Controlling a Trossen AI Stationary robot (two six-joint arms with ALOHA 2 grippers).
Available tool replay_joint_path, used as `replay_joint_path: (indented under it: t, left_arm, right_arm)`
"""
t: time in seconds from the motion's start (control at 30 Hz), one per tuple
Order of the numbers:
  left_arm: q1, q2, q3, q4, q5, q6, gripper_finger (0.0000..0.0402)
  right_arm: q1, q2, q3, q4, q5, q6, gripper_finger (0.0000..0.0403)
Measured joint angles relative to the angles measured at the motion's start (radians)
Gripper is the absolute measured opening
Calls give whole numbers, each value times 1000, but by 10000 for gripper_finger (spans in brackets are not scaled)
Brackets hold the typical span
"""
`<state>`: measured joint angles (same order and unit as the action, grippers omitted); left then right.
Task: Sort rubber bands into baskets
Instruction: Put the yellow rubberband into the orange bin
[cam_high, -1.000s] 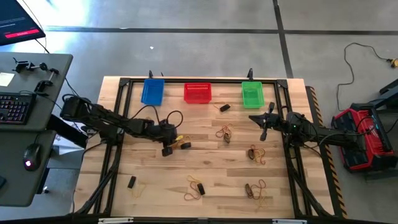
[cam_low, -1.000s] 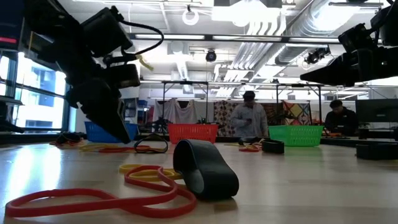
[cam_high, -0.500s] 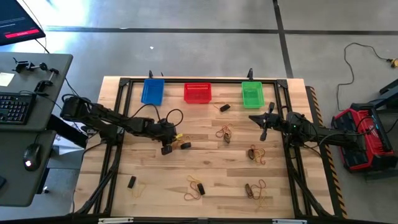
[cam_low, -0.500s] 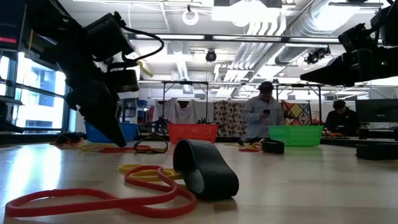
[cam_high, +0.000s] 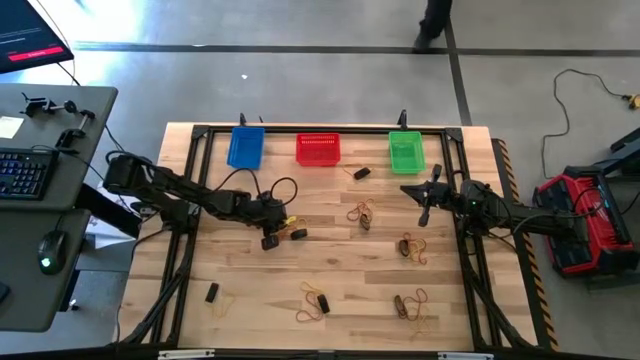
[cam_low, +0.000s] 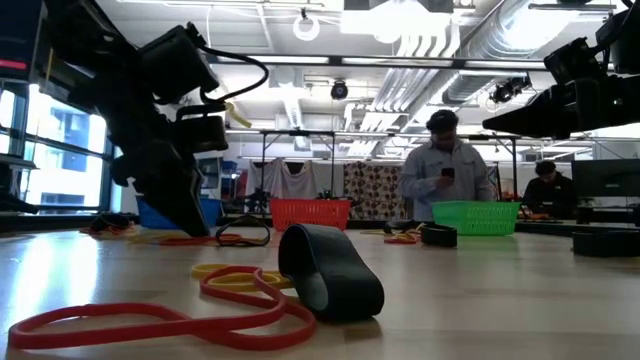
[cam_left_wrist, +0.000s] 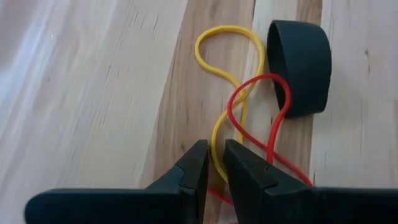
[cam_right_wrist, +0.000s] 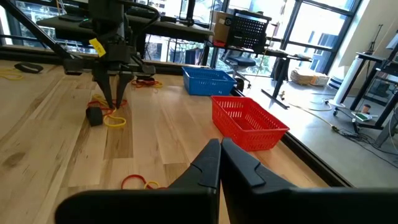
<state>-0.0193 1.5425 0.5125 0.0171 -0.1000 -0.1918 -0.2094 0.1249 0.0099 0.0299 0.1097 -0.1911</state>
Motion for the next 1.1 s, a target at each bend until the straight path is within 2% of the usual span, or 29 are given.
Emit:
replay_joint_path:
  t: [0.13,0.33,0.6,0.73,1.1]
  left_arm:
    - [0,-27,-2,-7,-9,36,45]
    - [0,-43,-4,-14,-18,115,4]
    - [10,-44,-4,-14,-9,219,1]
    - [41,-60,-6,-21,-19,200,0]
    - [126,-247,-6,-12,-20,194,0]
  right_arm:
    - [0,0,0,0,0,0,0]
    - [0,0,0,0,0,0,0]
    - [0,0,0,0,0,0,0]
    - [0,0,0,0,0,0,0]
    - [0,0,0,0,0,0,0]
